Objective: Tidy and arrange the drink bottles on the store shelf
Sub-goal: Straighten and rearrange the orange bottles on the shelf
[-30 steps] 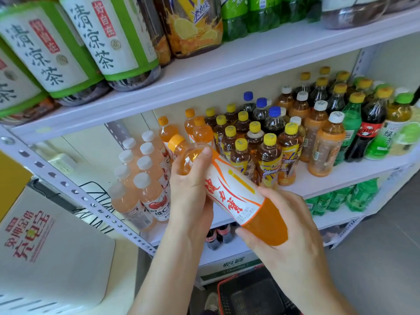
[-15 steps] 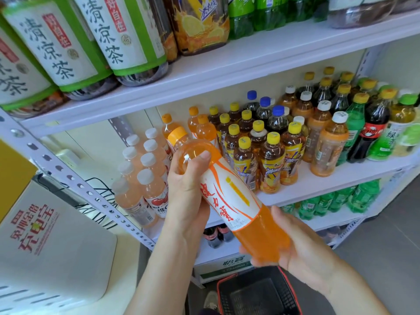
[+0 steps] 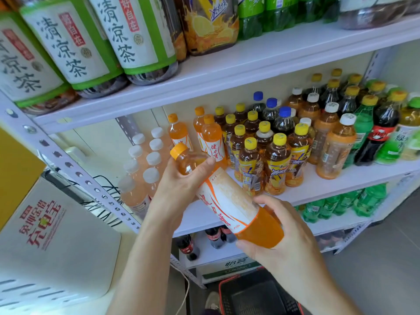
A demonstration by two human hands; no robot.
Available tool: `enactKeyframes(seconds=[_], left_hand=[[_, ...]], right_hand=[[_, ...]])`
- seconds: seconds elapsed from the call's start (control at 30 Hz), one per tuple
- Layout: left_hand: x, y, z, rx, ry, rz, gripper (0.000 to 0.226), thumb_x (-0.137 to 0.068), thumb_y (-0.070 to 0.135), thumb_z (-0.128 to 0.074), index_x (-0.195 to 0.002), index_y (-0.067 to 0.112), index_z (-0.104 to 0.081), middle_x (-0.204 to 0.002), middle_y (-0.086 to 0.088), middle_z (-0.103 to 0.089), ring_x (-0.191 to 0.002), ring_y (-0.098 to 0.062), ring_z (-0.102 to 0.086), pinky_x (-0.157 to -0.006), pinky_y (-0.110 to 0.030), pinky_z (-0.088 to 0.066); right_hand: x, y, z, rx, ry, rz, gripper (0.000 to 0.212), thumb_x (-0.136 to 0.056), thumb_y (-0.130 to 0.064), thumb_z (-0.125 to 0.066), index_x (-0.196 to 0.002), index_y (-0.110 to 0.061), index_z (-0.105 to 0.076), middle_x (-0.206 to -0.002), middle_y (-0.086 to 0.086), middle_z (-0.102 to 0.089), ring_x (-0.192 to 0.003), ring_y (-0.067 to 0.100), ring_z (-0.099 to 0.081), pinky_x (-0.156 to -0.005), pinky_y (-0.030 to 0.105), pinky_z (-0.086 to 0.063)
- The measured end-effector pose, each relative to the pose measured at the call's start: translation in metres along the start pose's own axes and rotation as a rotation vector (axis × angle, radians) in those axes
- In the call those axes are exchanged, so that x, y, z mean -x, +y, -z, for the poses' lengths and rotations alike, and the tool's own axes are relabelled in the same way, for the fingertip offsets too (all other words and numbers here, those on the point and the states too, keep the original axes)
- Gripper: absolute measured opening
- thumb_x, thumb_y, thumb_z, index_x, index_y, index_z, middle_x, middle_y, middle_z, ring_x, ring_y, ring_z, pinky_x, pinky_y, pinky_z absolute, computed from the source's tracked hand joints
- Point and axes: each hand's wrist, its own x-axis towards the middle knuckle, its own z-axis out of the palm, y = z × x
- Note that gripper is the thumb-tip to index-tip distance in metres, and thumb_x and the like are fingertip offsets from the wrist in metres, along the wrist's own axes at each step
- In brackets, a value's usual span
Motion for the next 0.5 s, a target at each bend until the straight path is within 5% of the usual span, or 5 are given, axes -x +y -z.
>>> enactKeyframes(seconds=[0.17, 0.3, 0.4, 0.5], left_hand=[[0.001, 0.0, 0.009, -0.012, -0.032, -0.002, 0.062, -0.063, 0.023, -0.09, -0.116, 0.014, -0.058, -0.097, -0.002, -0.077, -0.085, -0.019, -0.075, -0.059, -0.026, -0.057], [-0.001, -0.002, 0.013, 0.08, -0.135, -0.144, 0.071, -0.059, 0.014, -0.088, -0.122, 0.011, -0.055, -0.104, -0.009, -0.075, -0.095, -0.027, -0.072, -0.075, -0.035, -0.057], [-0.004, -0.003, 0.017, 0.192, -0.291, -0.185, 0.079, -0.058, 0.022, -0.092, -0.125, 0.007, -0.053, -0.109, -0.011, -0.071, -0.098, -0.03, -0.068, -0.08, -0.039, -0.055], [-0.005, -0.008, 0.015, 0.311, -0.364, -0.191, 0.07, -0.058, 0.006, -0.078, -0.123, 0.008, -0.054, -0.109, -0.01, -0.069, -0.098, -0.027, -0.068, -0.081, -0.037, -0.055]], right_hand=[[0.002, 0.001, -0.009, 0.132, 0.039, 0.047, 0.072, -0.07, -0.041, -0.082, -0.132, -0.039, -0.045, -0.121, -0.02, -0.045, -0.109, -0.001, -0.046, -0.092, 0.024, -0.045], [-0.012, 0.004, 0.011, -0.003, -0.276, -0.193, 0.065, -0.069, -0.063, -0.071, -0.126, -0.061, -0.04, -0.114, -0.028, -0.049, -0.113, 0.001, -0.052, -0.093, 0.025, -0.046], [-0.019, 0.007, 0.025, -0.505, -0.552, -0.474, 0.07, -0.058, -0.07, -0.078, -0.122, -0.053, -0.054, -0.124, -0.013, -0.063, -0.117, 0.012, -0.06, -0.095, 0.042, -0.053], [-0.019, 0.012, 0.02, -0.806, -0.58, -0.535, 0.067, -0.059, -0.057, -0.086, -0.121, -0.042, -0.062, -0.125, -0.002, -0.066, -0.112, 0.026, -0.065, -0.085, 0.046, -0.057]])
